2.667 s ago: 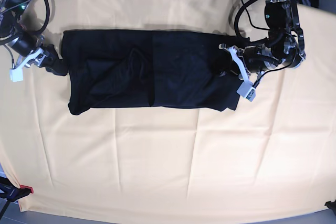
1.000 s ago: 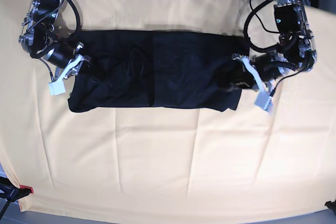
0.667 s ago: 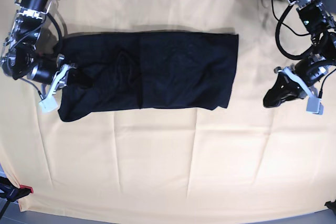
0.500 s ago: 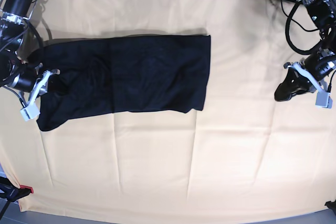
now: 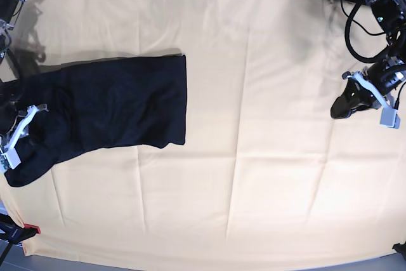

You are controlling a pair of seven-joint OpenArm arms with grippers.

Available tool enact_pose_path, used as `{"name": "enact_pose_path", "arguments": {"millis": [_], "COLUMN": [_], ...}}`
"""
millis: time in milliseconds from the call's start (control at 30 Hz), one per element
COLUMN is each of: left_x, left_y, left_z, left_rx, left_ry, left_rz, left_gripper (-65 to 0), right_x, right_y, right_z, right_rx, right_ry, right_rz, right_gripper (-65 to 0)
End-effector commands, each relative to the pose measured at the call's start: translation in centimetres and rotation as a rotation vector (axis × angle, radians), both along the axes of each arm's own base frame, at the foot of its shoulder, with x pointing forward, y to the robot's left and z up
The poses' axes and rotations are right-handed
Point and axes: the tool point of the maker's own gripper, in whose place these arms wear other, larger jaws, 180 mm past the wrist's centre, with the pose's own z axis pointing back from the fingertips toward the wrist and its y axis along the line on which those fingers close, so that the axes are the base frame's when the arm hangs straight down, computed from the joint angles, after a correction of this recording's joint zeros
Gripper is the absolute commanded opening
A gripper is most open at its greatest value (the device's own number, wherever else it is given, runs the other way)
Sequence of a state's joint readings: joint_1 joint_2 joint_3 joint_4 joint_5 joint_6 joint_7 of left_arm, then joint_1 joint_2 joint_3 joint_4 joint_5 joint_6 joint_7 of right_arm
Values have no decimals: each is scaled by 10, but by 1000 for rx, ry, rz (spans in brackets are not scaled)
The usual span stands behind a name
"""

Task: Fold the T-shirt properly
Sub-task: 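Fold the shirt with the right gripper over toward the left gripper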

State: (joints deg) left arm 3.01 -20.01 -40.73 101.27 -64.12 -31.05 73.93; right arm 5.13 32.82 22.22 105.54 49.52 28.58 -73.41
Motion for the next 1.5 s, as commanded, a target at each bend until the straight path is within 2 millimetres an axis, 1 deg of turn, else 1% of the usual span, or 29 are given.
{"name": "enact_pose_path", "arguments": {"millis": [0,100,233,400,467,633,733,800,867,967,1033,1067,1133,1167,1200,1267,1300,1333,1367,1467], "left_x": [5,5,5,5,5,5,5,5,5,5,5,5,5,5,5,5,5,5,5,5], "left_y": [0,0,0,0,0,0,0,0,0,0,0,0,0,0,0,0,0,0,0,0], "left_z": [16,16,16,16,16,16,16,16,16,16,16,16,16,16,16,16,16,16,16,16], "left_rx": [2,2,2,2,2,2,2,2,1,2,2,2,2,1,2,1,2,2,2,2], "left_ry": [-56,-56,-56,-55,-55,-55,-55,-55,-56,-56,-56,-56,-56,-56,-56,-56,-56,-56,-56,-56], "left_rz": [-9,-9,-9,-9,-9,-9,-9,-9,-9,-9,-9,-9,-9,-9,-9,-9,-9,-9,-9,-9], "left_gripper": [-650,-650,-650,-650,-650,-650,-650,-650,-650,-650,-650,-650,-650,-650,-650,-650,-650,-650,-650,-650], "right_x": [7,6,3,-4,-4,-3,-2,0,1,3,3,2,0,-2,-3,-3,-4,-4,-4,3], "right_y": [9,44,84,131,144,167,173,171,171,178,188,196,216,226,235,251,258,265,271,279], "right_z": [20,24,23,24,22,13,5,-7,-18,-35,-44,-45,-41,-37,-33,-23,-17,-10,-1,24], "right_rx": [25,138,306,465,489,527,545,542,577,662,714,745,803,819,835,855,869,887,909,932], "right_ry": [-74,-118,-132,-152,-168,-176,-166,-136,-101,-53,-28,-18,-11,-10,-11,-15,-22,-30,-44,-93], "right_rz": [25,98,167,270,291,303,313,297,281,263,262,275,323,352,384,442,471,502,534,597], "right_gripper": [-650,-650,-650,-650,-650,-650,-650,-650,-650,-650,-650,-650,-650,-607,-528,-340,-263,-213,-193,-194]}}
